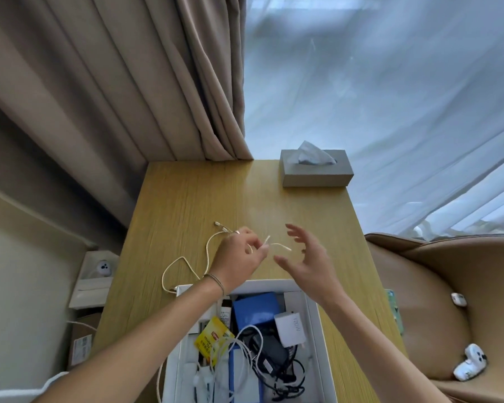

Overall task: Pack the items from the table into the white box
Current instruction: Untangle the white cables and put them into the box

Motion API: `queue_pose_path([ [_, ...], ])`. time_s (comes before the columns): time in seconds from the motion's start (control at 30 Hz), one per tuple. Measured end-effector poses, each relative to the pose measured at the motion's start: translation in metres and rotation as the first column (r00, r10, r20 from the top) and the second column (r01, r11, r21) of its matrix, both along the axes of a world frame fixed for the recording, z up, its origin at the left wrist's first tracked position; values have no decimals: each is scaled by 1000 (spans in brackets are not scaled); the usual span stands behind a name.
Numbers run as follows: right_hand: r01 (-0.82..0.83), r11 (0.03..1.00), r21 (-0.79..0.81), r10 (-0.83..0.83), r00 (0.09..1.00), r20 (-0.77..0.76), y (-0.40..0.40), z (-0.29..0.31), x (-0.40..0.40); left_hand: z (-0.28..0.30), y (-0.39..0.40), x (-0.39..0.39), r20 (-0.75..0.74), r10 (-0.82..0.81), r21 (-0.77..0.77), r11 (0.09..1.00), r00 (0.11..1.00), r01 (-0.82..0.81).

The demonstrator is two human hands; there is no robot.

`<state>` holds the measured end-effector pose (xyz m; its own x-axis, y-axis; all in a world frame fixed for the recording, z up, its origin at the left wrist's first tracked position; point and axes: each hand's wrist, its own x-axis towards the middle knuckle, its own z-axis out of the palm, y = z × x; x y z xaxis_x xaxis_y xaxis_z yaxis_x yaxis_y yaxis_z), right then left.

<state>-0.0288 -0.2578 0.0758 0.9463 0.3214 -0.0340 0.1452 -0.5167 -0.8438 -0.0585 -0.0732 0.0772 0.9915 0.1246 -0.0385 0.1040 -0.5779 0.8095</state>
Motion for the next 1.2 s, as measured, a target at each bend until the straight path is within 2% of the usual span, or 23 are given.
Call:
queue_pose_path([
  [0.1,-109,985,133,116,992,-43,16,11,-1,33,8,-3,99,75,-203,978,992,-54],
  [0.2,-179,951,251,200,978,-60,42,21,-3,65,13,-6,157,82,-301,953,984,-31],
  [0.3,-170,909,380,189,982,-15,70,28,-3,90,19,-9,193,101,-331,943,976,-32],
  [0.37,-178,902,394,166,984,63,84,31,-2,105,24,-11,199,104,-402,915,975,-15],
  [0.43,-188,922,338,163,981,101,92,32,1,121,29,-13,171,96,-559,829,981,17],
  [0.53,-150,958,245,152,988,10,99,31,2,141,41,-15,164,89,-771,632,983,72],
  [0.77,-249,939,239,268,962,-52,97,34,13,165,79,-16,223,248,-900,424,943,102],
  [0.87,-295,942,163,305,952,-39,92,35,24,162,95,-19,250,366,-884,464,897,57],
  [0.97,-330,935,132,344,932,-112,80,35,41,154,111,-26,262,436,-782,619,861,-76],
  [1.1,-298,912,283,371,892,-256,67,47,61,139,125,-41,167,414,-659,722,895,-210],
  [1.2,-282,888,363,381,893,-238,72,59,65,121,127,-50,70,316,-402,877,946,-263],
])
